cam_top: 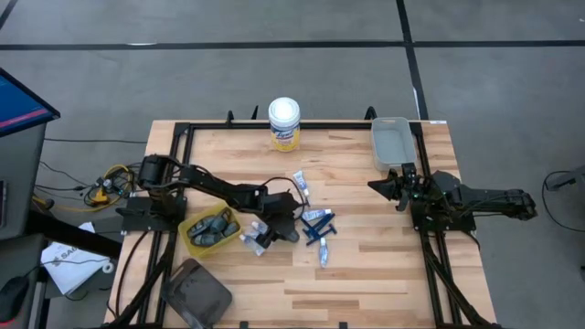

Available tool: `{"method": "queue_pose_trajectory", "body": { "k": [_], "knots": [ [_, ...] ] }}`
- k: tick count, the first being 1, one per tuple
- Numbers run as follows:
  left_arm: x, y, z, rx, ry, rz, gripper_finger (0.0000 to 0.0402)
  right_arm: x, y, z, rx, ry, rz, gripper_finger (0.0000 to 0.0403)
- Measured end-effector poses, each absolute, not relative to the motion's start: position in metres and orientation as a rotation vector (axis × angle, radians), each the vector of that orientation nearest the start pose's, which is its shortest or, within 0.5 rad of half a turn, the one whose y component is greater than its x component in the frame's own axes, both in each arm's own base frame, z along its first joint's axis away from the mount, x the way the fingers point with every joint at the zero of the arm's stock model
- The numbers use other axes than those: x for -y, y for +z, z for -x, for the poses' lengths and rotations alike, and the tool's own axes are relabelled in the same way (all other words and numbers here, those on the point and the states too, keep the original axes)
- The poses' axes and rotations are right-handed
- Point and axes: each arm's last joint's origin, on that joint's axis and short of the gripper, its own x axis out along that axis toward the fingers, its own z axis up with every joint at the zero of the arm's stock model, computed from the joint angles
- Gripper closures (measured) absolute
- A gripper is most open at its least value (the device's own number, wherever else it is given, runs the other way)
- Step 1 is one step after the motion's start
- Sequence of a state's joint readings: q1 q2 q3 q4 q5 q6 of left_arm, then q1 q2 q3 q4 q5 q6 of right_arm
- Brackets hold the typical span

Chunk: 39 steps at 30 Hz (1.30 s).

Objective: Pick & Place Travel size toiletries
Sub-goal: Put the black deodorant into the yellow bin

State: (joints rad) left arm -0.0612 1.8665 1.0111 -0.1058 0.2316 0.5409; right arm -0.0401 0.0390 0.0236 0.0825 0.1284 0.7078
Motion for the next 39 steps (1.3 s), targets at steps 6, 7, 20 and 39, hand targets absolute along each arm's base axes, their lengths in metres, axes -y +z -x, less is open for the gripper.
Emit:
{"method": "queue_pose_trajectory", "body": {
  "k": [6,7,20,39],
  "knots": [
    [0.034,0.153,-0.363,-0.813,-0.456,-0.402,0.0197,0.008,0.177,-0.098,0.123,-0.138,-0.709,0.0403],
    [0.034,0.158,-0.366,-0.799,-0.424,-0.381,0.0198,0.008,0.176,-0.098,0.123,-0.138,-0.709,0.0403],
    [0.029,0.253,-0.319,-0.730,0.094,0.070,0.0205,0.008,0.177,-0.098,0.128,-0.135,-0.709,0.0403],
    [0.064,0.290,-0.177,-1.133,0.552,0.558,0.0199,0.008,0.177,-0.098,0.125,-0.139,-0.709,0.0403]
  ]
}}
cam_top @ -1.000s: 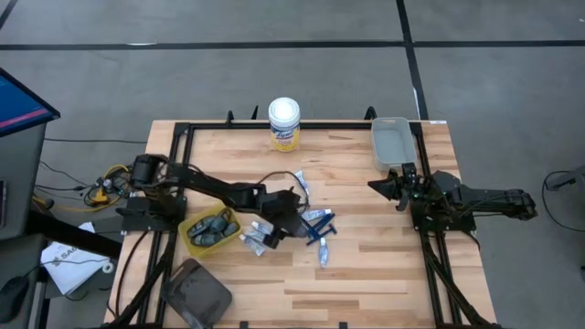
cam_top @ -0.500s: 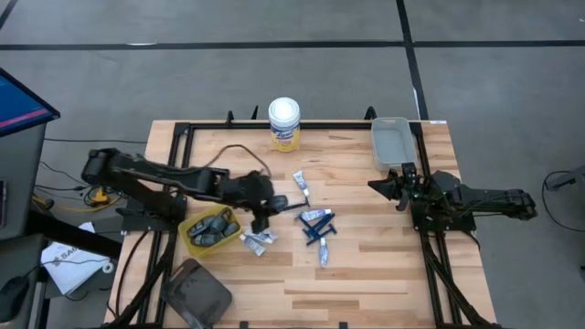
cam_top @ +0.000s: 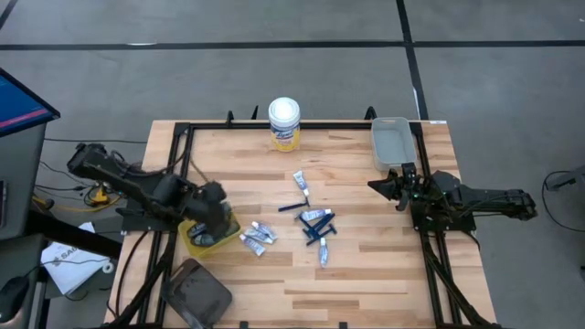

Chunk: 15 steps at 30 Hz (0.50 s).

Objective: Pick & Place Travel size toiletries
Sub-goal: Put the black deodorant into the yellow bin

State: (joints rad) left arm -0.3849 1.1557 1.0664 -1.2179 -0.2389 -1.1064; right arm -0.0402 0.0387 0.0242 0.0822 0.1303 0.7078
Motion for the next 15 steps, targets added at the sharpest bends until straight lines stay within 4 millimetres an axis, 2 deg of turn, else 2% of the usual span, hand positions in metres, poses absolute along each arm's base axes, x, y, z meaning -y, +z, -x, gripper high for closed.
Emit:
{"method": "queue_pose_trajectory", "body": {
  "k": [6,10,15],
  "knots": [
    [0.078,0.277,-0.161,-1.203,0.596,0.540,0.0203,0.008,0.177,-0.098,0.125,-0.139,-0.709,0.0403],
    [0.083,0.254,-0.151,-1.268,0.649,0.538,0.0197,0.008,0.177,-0.098,0.125,-0.139,-0.709,0.0403],
    [0.080,0.225,-0.140,-1.352,0.740,0.537,0.0202,0.008,0.177,-0.098,0.125,-0.139,-0.709,0.0403]
  ]
}}
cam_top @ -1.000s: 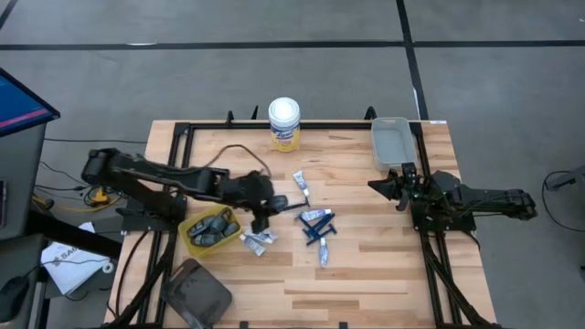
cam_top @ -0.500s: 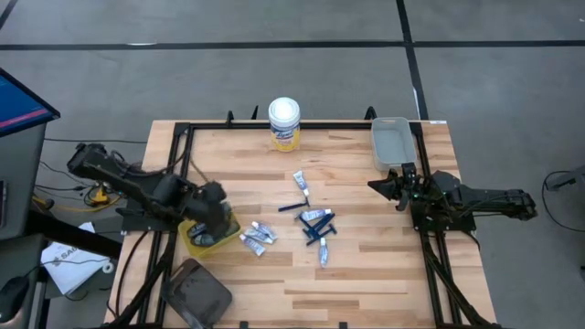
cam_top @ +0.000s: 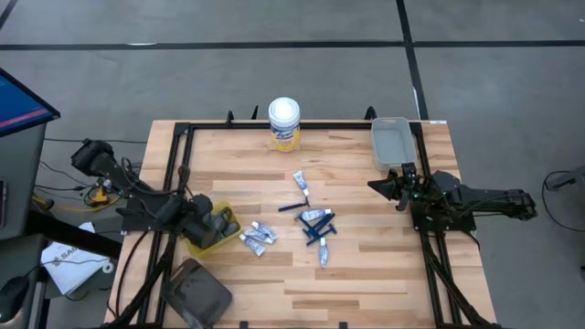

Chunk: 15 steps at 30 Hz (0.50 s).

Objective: Pick & Place Travel size toiletries
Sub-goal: Put the black deodorant into the yellow bin

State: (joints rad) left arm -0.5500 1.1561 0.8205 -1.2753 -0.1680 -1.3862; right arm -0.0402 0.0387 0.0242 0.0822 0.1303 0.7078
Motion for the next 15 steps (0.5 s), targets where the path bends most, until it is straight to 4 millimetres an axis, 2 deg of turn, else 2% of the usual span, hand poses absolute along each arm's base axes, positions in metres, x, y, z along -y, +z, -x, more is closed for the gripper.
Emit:
{"method": "queue_pose_trajectory", "body": {
  "k": [7,15],
  "knots": [
    [0.075,0.204,-0.135,-1.364,0.782,0.538,0.0191,0.008,0.177,-0.098,0.125,-0.139,-0.709,0.0403],
    [0.076,0.196,-0.140,-1.283,0.756,0.546,0.0195,0.008,0.177,-0.098,0.125,-0.139,-0.709,0.0403]
  ]
}}
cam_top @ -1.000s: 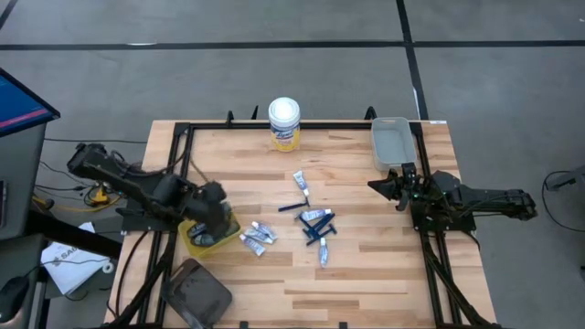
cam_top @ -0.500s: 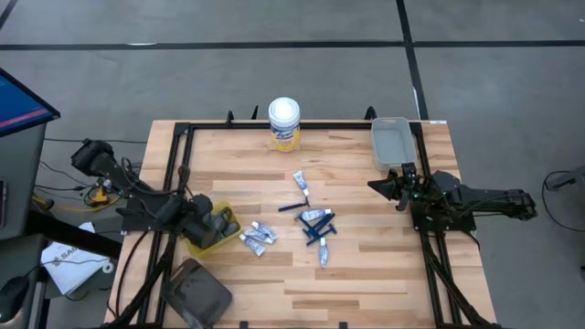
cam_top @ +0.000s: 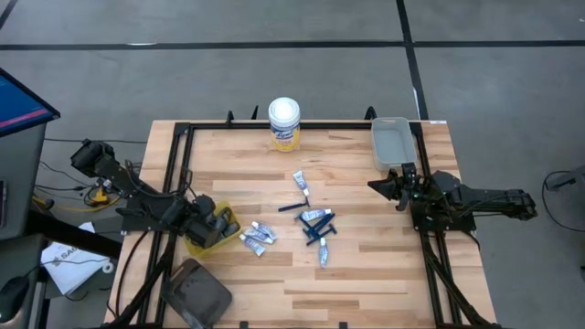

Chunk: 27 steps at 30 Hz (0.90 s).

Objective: Pick & Place Travel size toiletries
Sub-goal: Put the black deodorant into the yellow bin, then put the dark blue razor into the black bin

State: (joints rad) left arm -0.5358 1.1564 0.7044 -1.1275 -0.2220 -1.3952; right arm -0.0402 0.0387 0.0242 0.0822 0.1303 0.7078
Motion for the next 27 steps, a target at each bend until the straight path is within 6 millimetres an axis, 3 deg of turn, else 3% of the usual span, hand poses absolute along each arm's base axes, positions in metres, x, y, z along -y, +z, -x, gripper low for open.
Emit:
{"method": "queue_pose_trajectory", "body": {
  "k": [14,20,27],
  "knots": [
    [0.078,0.202,-0.142,-1.300,0.705,0.615,0.0105,0.008,0.177,-0.098,0.125,-0.139,-0.709,0.0403],
    [0.081,0.232,-0.148,-1.206,0.613,0.703,0.0097,0.008,0.177,-0.098,0.125,-0.140,-0.709,0.0403],
    [0.083,0.266,-0.159,-0.908,0.497,0.754,0.0100,0.008,0.177,-0.098,0.125,-0.139,-0.709,0.0403]
  ]
}}
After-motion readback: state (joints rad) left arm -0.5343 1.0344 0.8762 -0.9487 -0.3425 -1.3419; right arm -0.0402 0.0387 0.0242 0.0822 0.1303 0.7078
